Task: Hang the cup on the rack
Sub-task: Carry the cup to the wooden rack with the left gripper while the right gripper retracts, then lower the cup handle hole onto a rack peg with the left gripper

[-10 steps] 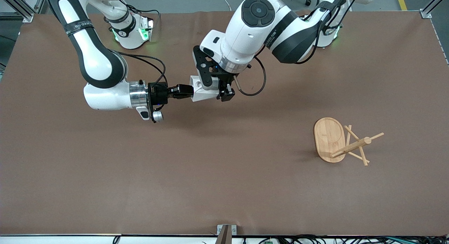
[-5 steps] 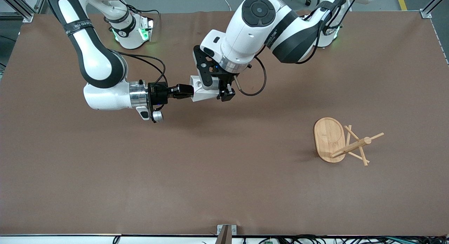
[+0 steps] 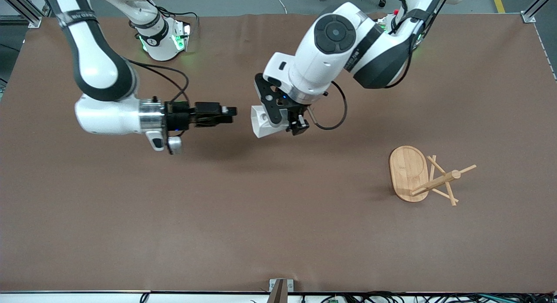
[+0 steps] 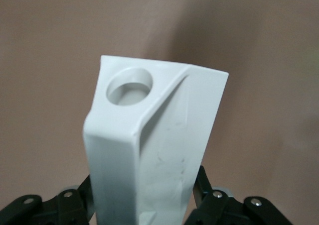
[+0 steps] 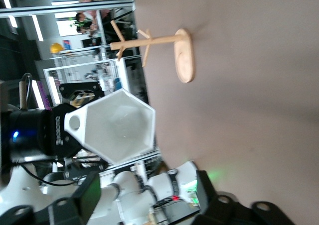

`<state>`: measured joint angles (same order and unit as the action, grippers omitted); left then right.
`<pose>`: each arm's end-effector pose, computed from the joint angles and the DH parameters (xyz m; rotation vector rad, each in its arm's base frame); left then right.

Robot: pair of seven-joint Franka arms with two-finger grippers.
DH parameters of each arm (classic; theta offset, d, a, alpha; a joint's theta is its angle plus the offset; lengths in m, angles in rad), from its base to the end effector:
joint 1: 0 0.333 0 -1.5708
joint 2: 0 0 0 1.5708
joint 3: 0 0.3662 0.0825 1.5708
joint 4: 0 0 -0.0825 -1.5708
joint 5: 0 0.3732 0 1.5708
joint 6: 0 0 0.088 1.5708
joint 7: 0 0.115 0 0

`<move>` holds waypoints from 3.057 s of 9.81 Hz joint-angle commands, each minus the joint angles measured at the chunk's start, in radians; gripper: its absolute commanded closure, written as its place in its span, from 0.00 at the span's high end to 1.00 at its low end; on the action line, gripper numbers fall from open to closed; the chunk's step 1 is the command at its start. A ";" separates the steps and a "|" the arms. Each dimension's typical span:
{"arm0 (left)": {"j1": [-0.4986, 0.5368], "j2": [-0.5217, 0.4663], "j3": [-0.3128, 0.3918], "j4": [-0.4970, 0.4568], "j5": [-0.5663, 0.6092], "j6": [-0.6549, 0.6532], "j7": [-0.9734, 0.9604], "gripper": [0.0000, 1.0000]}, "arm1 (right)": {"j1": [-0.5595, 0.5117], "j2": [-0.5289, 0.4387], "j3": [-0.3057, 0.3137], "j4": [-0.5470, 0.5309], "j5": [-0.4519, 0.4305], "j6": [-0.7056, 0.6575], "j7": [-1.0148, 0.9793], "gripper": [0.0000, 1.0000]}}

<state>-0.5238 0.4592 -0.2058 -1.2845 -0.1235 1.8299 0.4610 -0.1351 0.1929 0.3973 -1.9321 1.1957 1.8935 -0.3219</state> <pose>0.5473 -0.4587 0.5416 2.4577 -1.5743 0.0975 0.5605 0.2137 0.4759 -1.9809 -0.0149 0.1900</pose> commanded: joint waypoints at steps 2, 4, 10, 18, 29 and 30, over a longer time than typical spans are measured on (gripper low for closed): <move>0.121 -0.005 -0.004 -0.013 0.019 -0.110 -0.154 0.01 | -0.035 -0.029 -0.130 0.085 -0.364 -0.112 0.082 1.00; 0.209 -0.014 -0.003 -0.013 0.021 -0.164 -0.286 0.01 | -0.037 -0.035 -0.214 0.113 -0.590 -0.142 0.083 1.00; 0.404 -0.103 -0.003 -0.070 0.086 -0.278 -0.517 0.01 | -0.035 -0.073 -0.417 0.307 -1.178 -0.157 0.073 1.00; 0.481 -0.346 -0.006 -0.623 0.056 0.123 -0.490 0.01 | 0.003 -0.216 -0.394 0.438 -1.210 -0.404 0.512 1.00; 0.484 -0.295 0.083 -0.670 0.056 0.175 -0.190 0.02 | 0.031 -0.205 -0.387 0.455 -1.210 -0.426 0.477 1.00; 0.484 -0.292 0.092 -0.667 0.054 0.175 -0.190 0.02 | 0.035 -0.207 -0.388 0.453 -1.210 -0.419 0.477 1.00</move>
<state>-0.0428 0.1457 -0.1227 -1.9340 -0.0570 1.9801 0.2528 -0.1095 -0.0175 0.0160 -1.4904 -0.0215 1.4765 0.1525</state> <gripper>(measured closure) 0.247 0.000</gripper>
